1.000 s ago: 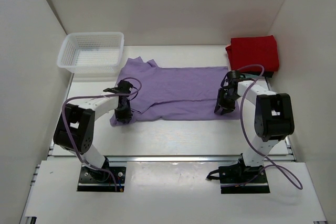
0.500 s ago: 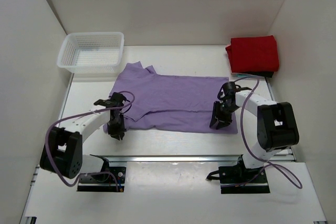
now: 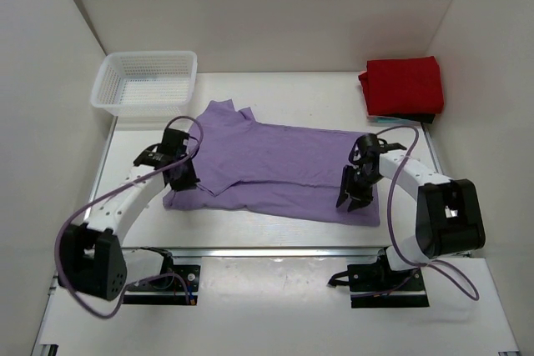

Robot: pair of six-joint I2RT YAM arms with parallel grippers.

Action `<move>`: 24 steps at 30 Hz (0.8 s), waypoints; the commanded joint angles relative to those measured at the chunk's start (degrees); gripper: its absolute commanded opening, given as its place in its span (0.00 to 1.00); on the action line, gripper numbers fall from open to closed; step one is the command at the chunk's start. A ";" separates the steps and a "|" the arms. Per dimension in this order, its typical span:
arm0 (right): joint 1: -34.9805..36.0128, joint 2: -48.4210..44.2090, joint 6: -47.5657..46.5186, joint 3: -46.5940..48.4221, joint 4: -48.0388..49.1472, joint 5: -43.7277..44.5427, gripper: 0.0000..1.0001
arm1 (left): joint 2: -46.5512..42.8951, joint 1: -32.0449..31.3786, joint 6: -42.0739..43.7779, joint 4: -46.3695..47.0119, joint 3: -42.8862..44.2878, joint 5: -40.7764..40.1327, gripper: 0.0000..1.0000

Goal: Fold and stack the t-shirts
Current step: Fold the flattened tshirt in 1/3 of the way

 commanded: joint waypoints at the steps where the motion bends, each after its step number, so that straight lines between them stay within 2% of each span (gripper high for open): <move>1: 1.57 0.07 -0.03 4.03 5.81 0.52 0.37 | 6.40 -1.18 0.19 12.30 -0.54 -2.82 0.14; 5: 1.84 3.51 -0.90 4.92 7.92 2.36 0.37 | 15.36 -0.39 -2.62 14.06 -1.60 0.34 0.09; 7: 2.11 4.39 -1.08 3.26 10.29 2.46 0.37 | 15.91 -1.70 -3.23 14.15 -3.61 0.09 0.08; 11: 3.33 5.62 -1.60 -0.26 12.15 2.10 0.37 | 13.28 -2.76 -5.61 13.45 -7.22 0.17 0.12; 18: 4.65 6.59 -1.86 -4.75 11.01 2.36 0.37 | 11.43 -5.40 -7.19 8.62 -12.58 2.45 0.09; 24: 1.84 6.15 -4.67 -6.07 6.71 2.63 0.38 | 4.94 -8.30 -9.13 2.92 -15.22 4.12 0.06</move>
